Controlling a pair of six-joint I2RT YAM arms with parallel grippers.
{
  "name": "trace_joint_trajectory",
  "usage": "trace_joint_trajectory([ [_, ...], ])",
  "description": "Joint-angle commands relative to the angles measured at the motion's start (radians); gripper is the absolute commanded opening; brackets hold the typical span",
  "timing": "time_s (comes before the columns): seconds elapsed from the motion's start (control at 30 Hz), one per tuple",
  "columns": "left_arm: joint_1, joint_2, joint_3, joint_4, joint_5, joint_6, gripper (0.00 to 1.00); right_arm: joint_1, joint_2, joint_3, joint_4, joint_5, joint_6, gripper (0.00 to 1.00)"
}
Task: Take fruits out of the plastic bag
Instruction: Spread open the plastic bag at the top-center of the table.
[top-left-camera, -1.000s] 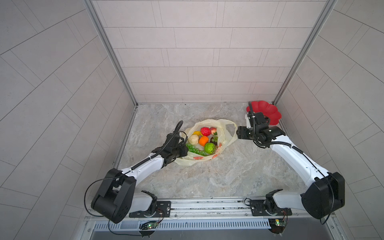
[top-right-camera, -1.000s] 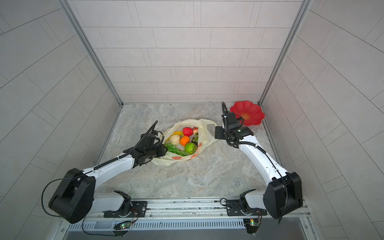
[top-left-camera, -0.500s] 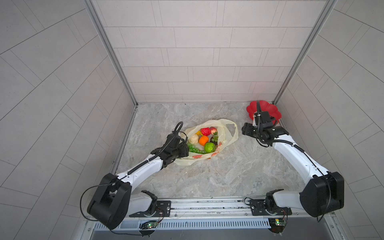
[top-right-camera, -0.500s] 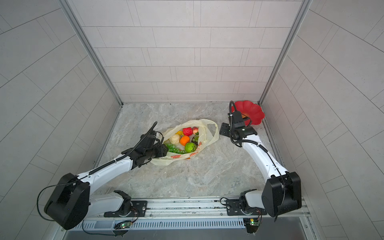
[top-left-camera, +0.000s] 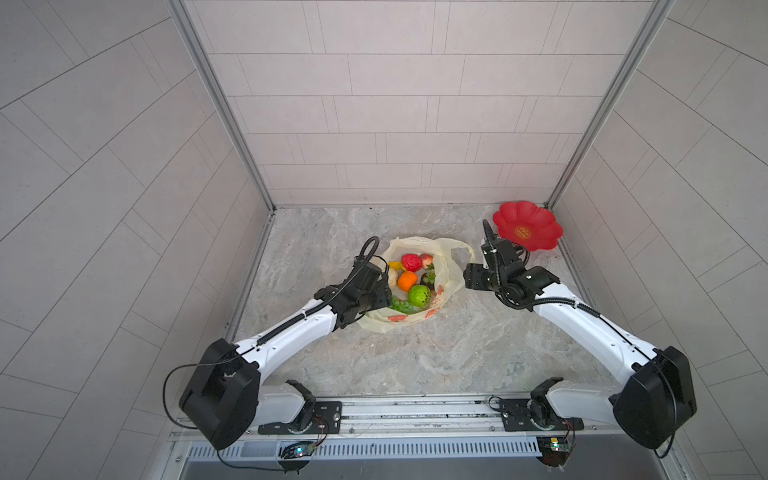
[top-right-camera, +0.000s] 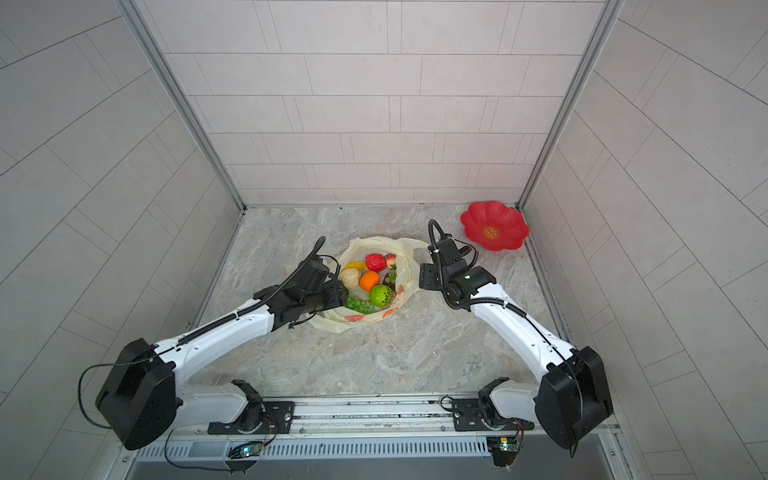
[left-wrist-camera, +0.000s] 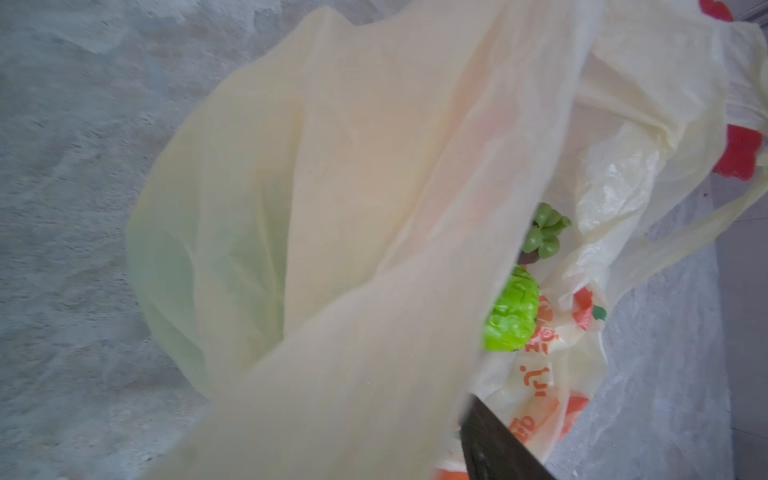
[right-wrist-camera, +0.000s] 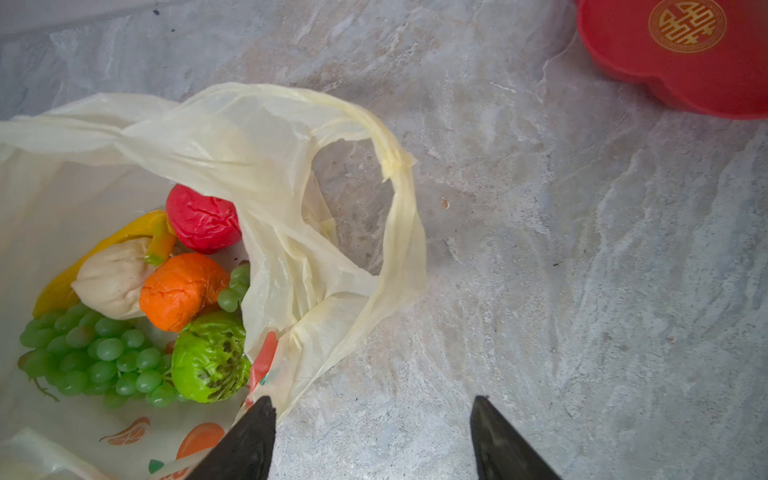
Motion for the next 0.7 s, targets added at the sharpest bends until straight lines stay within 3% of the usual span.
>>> trace_joint_trajectory([
  [0.0,-0.011,-0.010,0.031,0.077,0.113,-0.046,0.73,0.016,-0.015,-0.041,0.009,0.023,-0.001,0.73],
  [0.07,-0.023,-0.017,0.043,0.058,0.080,-0.031,0.75,0.024,-0.018,-0.063,0.026,0.016,0.005,0.73],
  [0.2,-0.081,0.067,0.156,-0.155,-0.160,0.030,0.79,0.062,-0.021,-0.086,0.068,0.005,0.016,0.75],
  [0.3,-0.089,0.143,0.190,-0.210,-0.237,0.018,0.81,0.132,-0.030,-0.095,0.106,0.006,0.022,0.76],
  [0.67,-0.032,0.174,0.177,-0.071,-0.031,-0.178,0.81,0.566,-0.085,-0.272,0.503,0.171,0.120,0.78],
])
